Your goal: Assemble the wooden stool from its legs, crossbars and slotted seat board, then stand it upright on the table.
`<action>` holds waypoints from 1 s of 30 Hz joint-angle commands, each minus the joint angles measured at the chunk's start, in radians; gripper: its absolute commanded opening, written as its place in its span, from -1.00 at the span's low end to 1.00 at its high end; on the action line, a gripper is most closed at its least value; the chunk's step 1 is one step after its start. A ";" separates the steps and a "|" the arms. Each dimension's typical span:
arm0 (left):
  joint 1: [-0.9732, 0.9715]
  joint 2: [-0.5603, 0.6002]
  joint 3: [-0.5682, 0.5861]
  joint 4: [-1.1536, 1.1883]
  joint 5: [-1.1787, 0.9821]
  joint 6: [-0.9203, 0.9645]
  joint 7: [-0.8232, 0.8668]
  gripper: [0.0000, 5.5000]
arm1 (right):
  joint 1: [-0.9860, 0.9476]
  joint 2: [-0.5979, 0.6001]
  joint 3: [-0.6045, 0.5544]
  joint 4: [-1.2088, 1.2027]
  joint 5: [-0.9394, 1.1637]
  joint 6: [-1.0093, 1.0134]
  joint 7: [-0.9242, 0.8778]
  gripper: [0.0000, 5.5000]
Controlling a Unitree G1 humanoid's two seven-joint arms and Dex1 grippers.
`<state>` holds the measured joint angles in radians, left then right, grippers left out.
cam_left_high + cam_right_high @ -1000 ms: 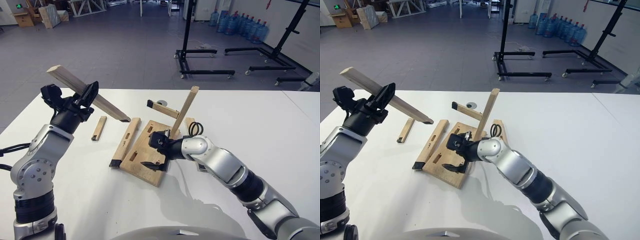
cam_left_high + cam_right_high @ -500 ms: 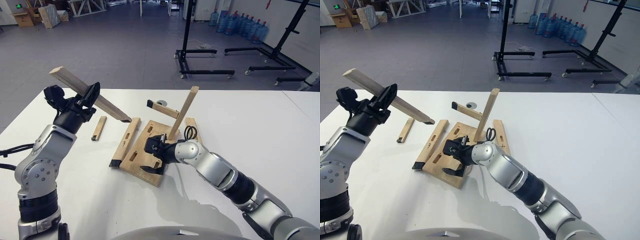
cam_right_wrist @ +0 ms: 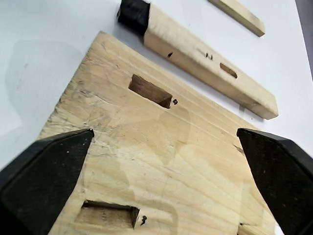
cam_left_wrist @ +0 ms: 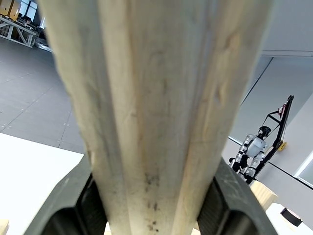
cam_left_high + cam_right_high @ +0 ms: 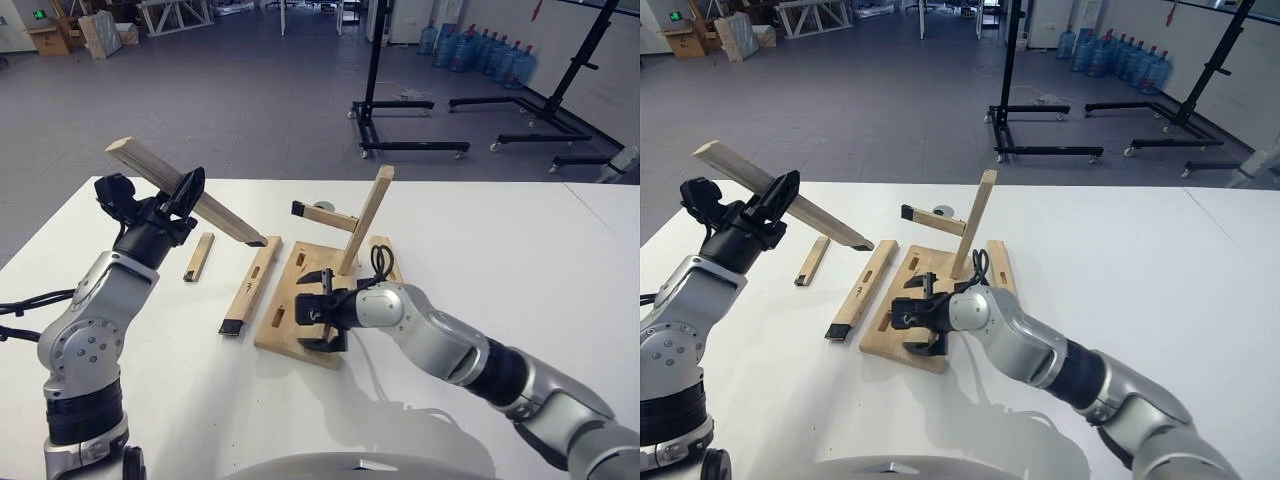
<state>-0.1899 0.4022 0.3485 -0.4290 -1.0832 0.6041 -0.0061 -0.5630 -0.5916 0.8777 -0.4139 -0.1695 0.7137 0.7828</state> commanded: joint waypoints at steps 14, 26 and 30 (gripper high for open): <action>-0.027 0.013 -0.031 -0.004 -0.025 0.080 0.000 -0.27 | 0.043 -0.271 -0.147 0.101 -0.090 -0.442 0.304 0.96; -0.074 0.077 -0.055 0.010 0.064 0.138 -0.006 -0.27 | -0.042 -0.131 -0.311 0.125 -0.085 -0.314 0.297 0.96; -0.062 0.141 -0.104 -0.014 0.244 0.081 -0.063 -0.27 | -0.057 -0.134 -0.362 0.119 -0.079 -0.281 0.303 0.96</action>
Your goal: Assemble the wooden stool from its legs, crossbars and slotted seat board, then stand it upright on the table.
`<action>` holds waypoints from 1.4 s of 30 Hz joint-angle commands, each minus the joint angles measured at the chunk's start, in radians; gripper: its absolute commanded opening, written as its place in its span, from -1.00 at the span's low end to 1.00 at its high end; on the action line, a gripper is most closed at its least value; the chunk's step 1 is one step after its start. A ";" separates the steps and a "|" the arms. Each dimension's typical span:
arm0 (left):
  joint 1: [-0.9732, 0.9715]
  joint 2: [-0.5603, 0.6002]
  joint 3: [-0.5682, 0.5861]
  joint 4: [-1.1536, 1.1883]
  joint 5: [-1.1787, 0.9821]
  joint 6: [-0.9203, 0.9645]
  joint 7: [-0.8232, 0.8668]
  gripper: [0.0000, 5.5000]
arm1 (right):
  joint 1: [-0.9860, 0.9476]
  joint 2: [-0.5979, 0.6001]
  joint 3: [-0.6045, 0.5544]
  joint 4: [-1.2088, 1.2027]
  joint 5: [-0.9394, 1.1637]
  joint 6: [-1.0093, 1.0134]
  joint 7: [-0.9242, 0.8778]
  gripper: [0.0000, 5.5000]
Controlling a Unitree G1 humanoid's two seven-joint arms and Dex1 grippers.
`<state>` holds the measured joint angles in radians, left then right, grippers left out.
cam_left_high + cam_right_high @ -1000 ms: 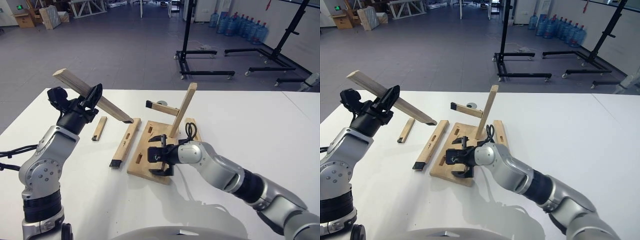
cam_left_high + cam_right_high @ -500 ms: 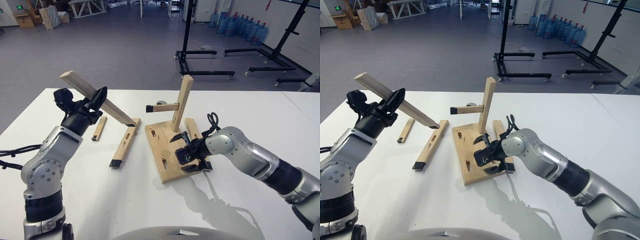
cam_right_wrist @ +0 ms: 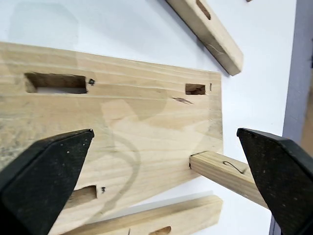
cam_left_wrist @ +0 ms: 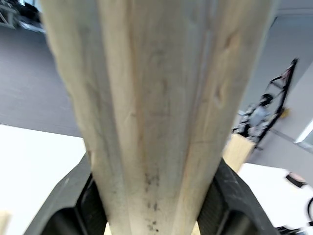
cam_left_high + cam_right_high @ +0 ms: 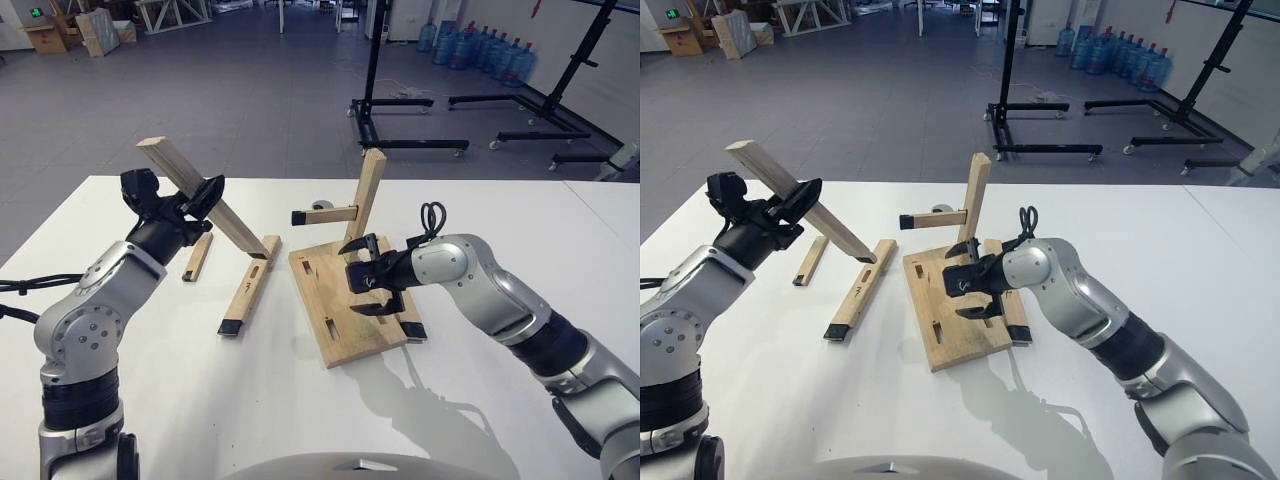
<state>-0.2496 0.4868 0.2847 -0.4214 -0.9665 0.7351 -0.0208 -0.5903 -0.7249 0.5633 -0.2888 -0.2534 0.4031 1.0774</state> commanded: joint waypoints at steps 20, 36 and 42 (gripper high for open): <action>-0.108 -0.126 -0.082 0.424 0.164 -0.296 -0.604 -0.27 | 0.095 0.021 -0.151 -0.010 0.056 0.147 -0.081 0.96; -0.283 -0.181 -0.120 0.866 0.281 -0.470 -0.996 -0.27 | 0.099 0.054 -0.128 -0.013 0.054 0.174 -0.116 0.96; -0.322 -0.173 -0.155 0.984 0.372 -0.516 -1.097 -0.27 | 0.100 0.063 -0.121 -0.016 0.052 0.178 -0.116 0.96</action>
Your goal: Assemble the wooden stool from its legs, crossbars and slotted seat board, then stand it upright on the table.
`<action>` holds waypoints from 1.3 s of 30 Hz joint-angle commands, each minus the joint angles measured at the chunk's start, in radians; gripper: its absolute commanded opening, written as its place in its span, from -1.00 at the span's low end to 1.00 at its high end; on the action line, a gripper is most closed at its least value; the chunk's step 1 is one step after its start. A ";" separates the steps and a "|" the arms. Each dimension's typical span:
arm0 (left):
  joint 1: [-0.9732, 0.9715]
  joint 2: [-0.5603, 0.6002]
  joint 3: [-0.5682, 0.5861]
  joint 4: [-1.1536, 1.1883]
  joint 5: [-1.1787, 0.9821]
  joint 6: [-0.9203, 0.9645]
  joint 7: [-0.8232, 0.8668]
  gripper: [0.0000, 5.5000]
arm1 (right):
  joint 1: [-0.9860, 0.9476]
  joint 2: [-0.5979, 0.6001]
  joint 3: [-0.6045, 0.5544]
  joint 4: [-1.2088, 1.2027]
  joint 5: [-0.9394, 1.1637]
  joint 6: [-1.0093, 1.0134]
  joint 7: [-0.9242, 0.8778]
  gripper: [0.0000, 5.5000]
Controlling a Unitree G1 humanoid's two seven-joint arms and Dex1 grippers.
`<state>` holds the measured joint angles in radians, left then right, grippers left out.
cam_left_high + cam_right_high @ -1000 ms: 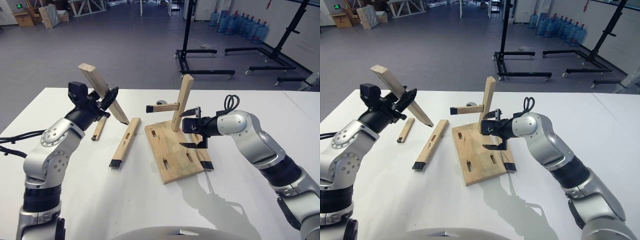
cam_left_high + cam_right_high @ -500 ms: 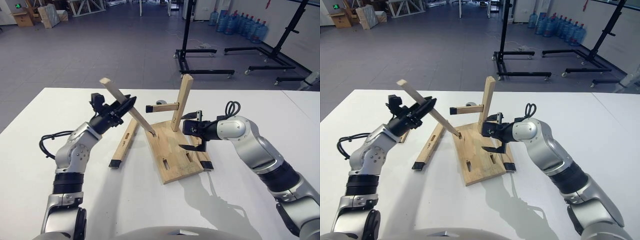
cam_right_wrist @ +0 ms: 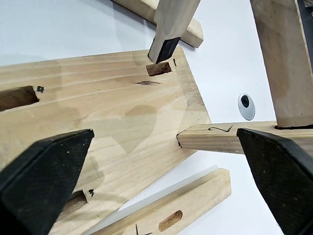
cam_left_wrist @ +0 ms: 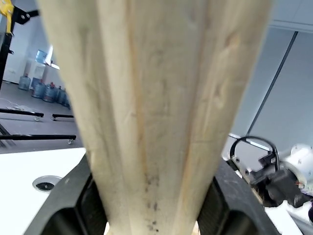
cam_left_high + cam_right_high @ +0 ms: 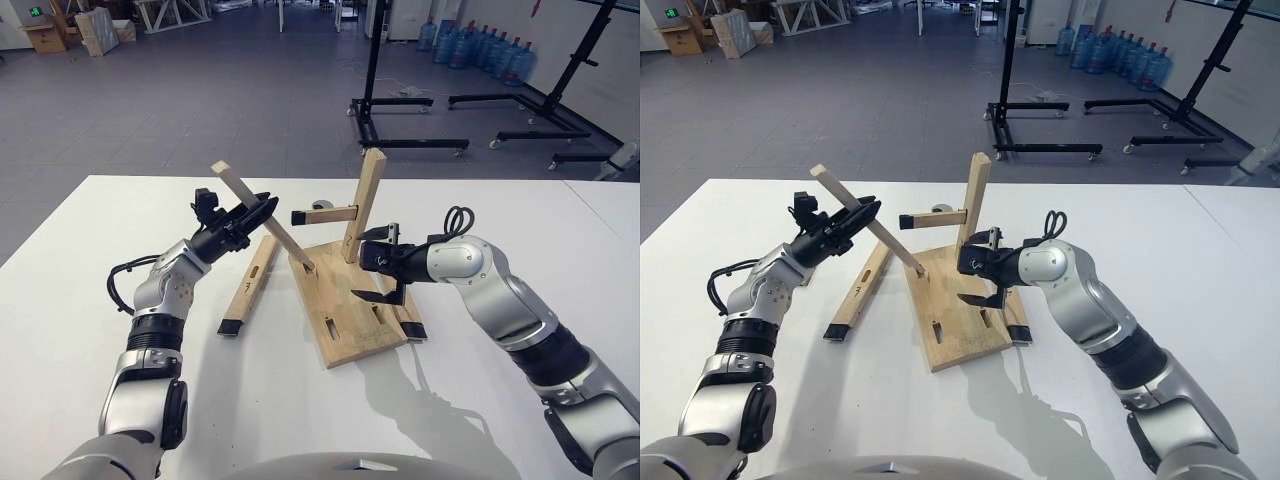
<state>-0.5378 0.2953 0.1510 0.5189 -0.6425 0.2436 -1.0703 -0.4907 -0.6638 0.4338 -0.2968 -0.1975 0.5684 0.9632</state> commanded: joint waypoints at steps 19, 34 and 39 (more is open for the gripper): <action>-0.138 0.017 -0.017 0.224 0.141 -0.113 -0.153 -0.27 | 0.001 0.020 0.038 -0.034 -0.003 0.025 -0.003 0.96; -0.180 -0.002 -0.022 0.363 0.188 -0.184 -0.198 -0.27 | 0.000 0.034 0.048 -0.039 -0.002 0.033 -0.003 0.96; -0.222 0.031 0.014 0.330 0.145 -0.096 -0.215 -0.27 | -0.005 0.040 0.052 -0.034 -0.003 0.030 -0.002 0.96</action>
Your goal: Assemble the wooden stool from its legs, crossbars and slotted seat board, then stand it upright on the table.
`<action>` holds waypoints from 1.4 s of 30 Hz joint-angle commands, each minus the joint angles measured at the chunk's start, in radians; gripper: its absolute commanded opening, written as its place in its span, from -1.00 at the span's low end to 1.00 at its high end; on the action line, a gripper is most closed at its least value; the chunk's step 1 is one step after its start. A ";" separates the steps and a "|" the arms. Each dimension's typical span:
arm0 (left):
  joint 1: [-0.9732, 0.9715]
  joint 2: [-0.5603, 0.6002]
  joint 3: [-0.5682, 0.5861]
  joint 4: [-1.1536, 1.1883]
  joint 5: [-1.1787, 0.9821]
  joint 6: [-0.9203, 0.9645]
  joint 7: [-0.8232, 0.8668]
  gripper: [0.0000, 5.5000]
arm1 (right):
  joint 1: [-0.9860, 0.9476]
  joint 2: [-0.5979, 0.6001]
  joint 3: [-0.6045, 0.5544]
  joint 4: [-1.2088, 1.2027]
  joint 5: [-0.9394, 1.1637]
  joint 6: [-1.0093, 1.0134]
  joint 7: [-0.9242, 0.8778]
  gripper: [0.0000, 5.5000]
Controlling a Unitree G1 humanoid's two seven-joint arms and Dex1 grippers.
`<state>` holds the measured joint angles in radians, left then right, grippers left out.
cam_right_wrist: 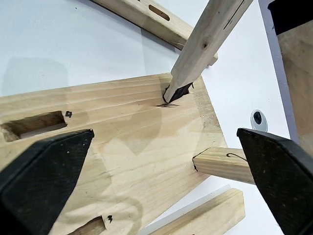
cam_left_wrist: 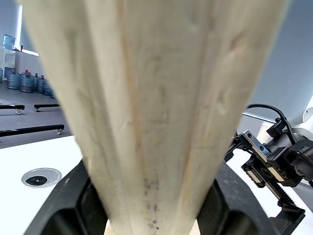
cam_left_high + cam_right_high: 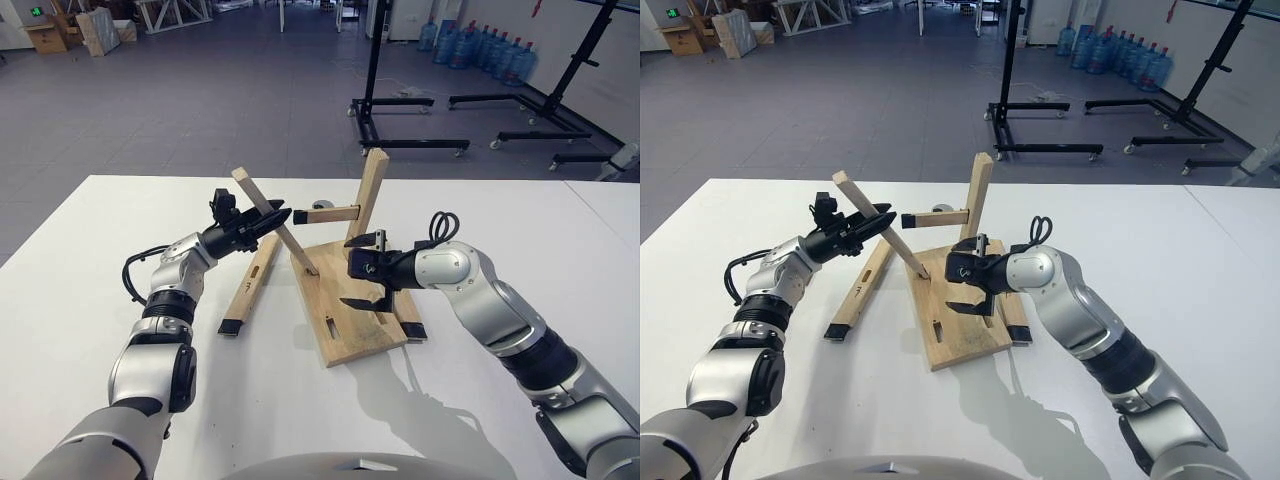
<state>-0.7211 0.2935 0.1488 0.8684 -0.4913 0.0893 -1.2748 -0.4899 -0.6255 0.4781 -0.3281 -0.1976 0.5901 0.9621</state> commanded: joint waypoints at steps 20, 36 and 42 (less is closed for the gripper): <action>-0.059 0.034 -0.018 0.005 0.095 0.015 -0.041 -0.27 | -0.003 0.011 0.015 -0.014 -0.004 0.022 -0.003 0.96; -0.079 0.043 -0.045 0.040 0.134 -0.033 -0.025 -0.27 | 0.000 0.020 0.026 -0.026 0.000 0.033 -0.009 0.96; -0.050 0.034 -0.075 0.041 0.164 -0.062 -0.040 -0.27 | -0.001 0.023 0.030 -0.029 0.000 0.037 -0.010 0.96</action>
<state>-0.7937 0.3229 0.1036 0.8962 -0.3796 0.0375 -1.3187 -0.4900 -0.6072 0.5030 -0.3495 -0.1974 0.6202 0.9553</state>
